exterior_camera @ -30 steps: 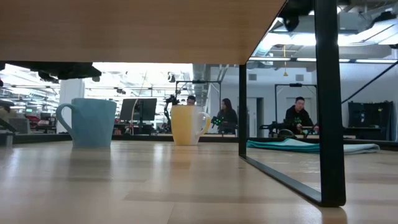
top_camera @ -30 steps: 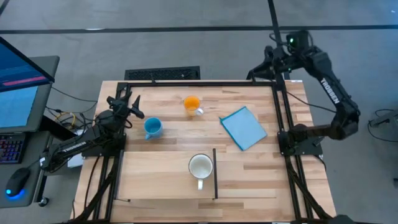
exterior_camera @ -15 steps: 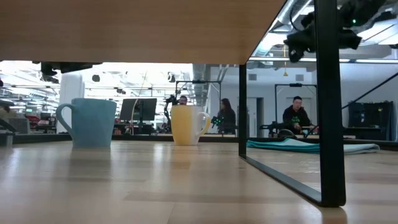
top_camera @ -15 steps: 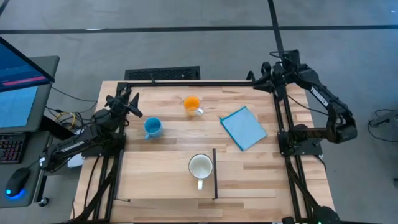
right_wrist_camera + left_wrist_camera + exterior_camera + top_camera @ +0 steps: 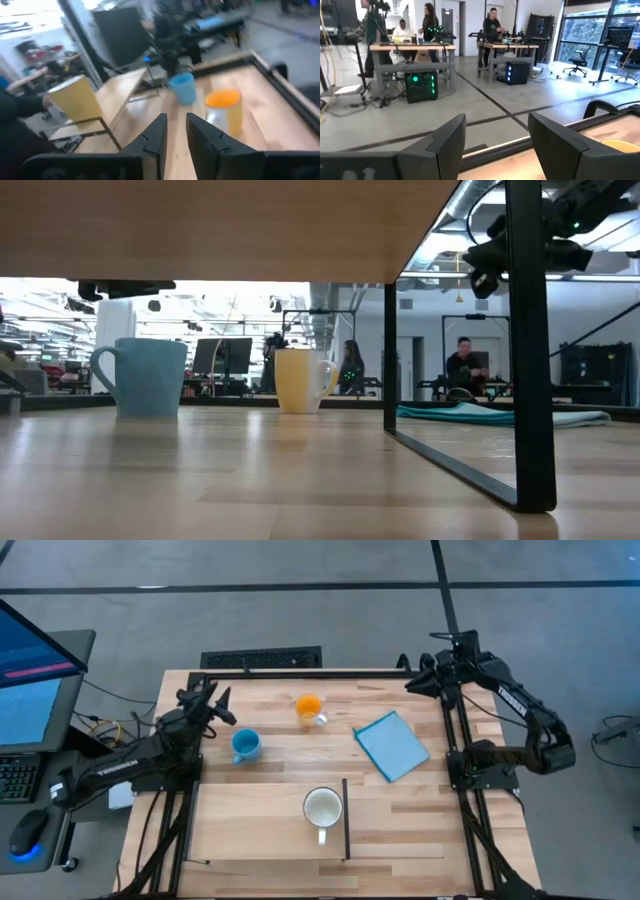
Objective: Stack small to large cups/mugs on shelf
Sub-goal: Put the orange mug on the shelf
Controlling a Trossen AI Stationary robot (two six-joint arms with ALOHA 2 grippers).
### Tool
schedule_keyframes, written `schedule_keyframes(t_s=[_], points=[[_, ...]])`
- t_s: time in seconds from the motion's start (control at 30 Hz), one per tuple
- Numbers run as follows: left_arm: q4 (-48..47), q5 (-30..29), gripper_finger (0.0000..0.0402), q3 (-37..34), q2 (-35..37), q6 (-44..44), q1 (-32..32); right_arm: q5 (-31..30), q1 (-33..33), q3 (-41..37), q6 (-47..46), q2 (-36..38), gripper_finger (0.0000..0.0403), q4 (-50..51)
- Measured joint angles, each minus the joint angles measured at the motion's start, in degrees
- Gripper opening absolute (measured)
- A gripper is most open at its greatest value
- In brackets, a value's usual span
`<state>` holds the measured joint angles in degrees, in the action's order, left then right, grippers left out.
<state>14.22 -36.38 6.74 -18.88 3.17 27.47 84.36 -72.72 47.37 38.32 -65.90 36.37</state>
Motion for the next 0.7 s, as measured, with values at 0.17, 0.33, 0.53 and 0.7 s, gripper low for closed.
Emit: schedule_keyframes(t_s=[0.17, 0.33, 0.53, 0.7], points=[[6.80, -0.01, 0.0206, 0.02, -5.84, -4.10, 0.00, -9.33, 2.76, 0.00, -7.84, 4.92, 0.0086, -4.71], [10.53, 0.00, 0.0206, 0.02, -10.17, -5.23, 0.00, -22.45, 9.68, 0.00, -21.36, 10.11, 0.0086, -15.79], [10.95, 0.00, 0.0206, 0.02, -12.32, -4.60, 0.00, -43.38, 19.68, -5.72, -36.82, 18.14, 0.0086, -33.32], [11.24, 0.07, 0.0206, 0.02, -12.21, -4.56, 0.00, -56.36, 22.13, -16.15, -42.56, 29.09, 0.0086, -39.05]])
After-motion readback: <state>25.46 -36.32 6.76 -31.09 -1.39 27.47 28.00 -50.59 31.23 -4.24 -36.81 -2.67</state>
